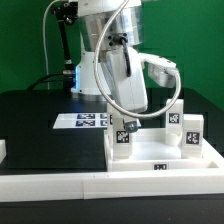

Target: Assemble square table

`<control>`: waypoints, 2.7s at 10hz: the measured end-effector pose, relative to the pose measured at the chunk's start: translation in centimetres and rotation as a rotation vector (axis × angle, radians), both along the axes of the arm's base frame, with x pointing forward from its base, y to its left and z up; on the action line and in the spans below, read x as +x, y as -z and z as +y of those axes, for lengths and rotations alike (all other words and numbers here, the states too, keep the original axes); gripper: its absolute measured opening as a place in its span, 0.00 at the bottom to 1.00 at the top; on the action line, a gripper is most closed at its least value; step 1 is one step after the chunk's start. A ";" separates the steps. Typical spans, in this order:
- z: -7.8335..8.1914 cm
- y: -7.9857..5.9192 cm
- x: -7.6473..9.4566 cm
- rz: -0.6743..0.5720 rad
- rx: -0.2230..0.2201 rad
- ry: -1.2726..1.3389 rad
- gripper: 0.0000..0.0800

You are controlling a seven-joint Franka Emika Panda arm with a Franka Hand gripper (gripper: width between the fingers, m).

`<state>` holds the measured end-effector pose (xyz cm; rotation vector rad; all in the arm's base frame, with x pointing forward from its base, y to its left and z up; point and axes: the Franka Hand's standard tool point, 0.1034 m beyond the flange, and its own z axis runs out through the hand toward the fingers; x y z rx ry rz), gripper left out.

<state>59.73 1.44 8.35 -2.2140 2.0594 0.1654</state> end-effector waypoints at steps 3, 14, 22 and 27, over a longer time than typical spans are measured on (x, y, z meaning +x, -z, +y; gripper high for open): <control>-0.2 0.0 0.0 -0.030 0.003 -0.187 0.80; -0.3 0.0 -0.1 -0.150 -0.024 -1.217 0.81; -0.6 0.0 -0.1 -0.173 -0.021 -1.388 0.38; -0.7 -0.1 0.1 -0.163 -0.051 -1.024 0.38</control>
Offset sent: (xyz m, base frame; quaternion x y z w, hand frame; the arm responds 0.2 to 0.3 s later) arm -0.0006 -0.0026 -0.0019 -0.0039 -0.0172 -0.1868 0.9822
